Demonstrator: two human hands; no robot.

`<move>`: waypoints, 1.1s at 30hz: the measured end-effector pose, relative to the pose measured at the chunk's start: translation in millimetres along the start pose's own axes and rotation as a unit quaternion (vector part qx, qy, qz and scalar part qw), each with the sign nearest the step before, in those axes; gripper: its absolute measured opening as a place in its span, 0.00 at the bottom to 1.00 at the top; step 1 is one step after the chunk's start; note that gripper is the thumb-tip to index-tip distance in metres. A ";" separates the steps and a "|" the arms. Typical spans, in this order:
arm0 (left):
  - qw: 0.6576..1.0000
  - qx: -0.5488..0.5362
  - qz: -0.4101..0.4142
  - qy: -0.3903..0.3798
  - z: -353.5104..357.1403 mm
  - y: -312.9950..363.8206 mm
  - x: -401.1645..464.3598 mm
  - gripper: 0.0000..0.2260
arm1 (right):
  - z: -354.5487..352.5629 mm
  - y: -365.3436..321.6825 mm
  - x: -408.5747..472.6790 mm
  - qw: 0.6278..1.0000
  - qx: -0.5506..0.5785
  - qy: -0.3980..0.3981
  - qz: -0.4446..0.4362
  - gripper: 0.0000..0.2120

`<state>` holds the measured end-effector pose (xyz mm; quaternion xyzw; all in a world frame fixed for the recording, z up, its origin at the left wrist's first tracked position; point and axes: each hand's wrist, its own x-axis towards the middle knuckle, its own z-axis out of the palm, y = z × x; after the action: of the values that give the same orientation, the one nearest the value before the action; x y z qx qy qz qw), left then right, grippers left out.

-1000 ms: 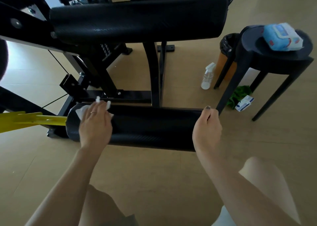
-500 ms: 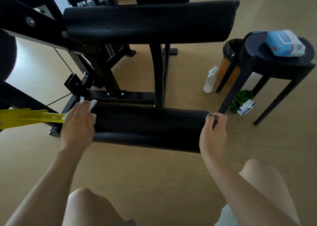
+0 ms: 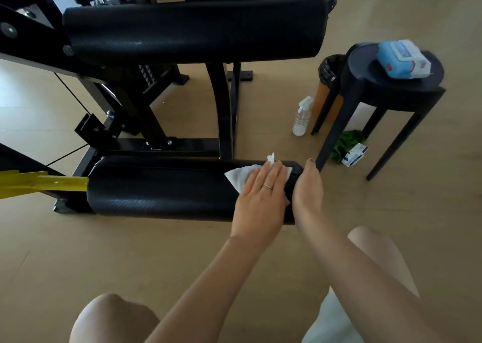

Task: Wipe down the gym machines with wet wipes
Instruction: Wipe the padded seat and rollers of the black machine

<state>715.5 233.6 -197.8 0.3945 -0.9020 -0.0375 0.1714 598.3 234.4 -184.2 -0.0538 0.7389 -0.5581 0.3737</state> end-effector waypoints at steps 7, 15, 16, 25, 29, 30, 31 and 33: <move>0.992 0.003 -0.127 -0.002 -60.9 -101.2 -18.2 0.19 | -6.2 -30.3 12.7 0.994 -0.100 -0.048 0.007 0.28; 0.997 0.045 0.020 -0.059 -23.5 -21.2 -2.5 0.28 | -6.7 13.6 -5.6 0.984 -0.057 0.044 -0.163 0.20; 0.995 0.047 0.053 -0.067 -12.6 -7.4 0.7 0.28 | -8.9 22.3 -7.6 0.982 -0.046 0.038 -0.178 0.18; 0.997 0.019 -0.060 -0.032 -49.1 -68.6 -5.9 0.22 | -19.5 1.2 -0.1 0.995 -0.003 -0.033 -0.094 0.21; 0.984 0.021 -0.177 -0.011 -71.4 -130.7 -27.9 0.18 | 0.5 -8.1 7.0 0.987 -0.118 0.007 -0.109 0.21; 0.984 0.021 -0.175 -0.015 -68.3 -129.9 -27.0 0.19 | 3.4 -5.7 4.6 0.982 -0.135 0.035 -0.130 0.21; 0.986 0.022 -0.165 -0.020 -62.9 -120.9 -22.4 0.20 | 4.4 -1.1 2.5 0.976 -0.140 0.058 -0.154 0.21; 0.992 0.026 -0.113 -0.044 -48.5 -84.6 -11.1 0.24 | 2.6 13.0 -1.3 0.964 -0.139 0.078 -0.212 0.19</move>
<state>798.1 186.9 -172.6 0.4965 -0.8588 -0.0505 0.1155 605.1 237.8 -195.1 -0.2170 0.8080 -0.5186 0.1764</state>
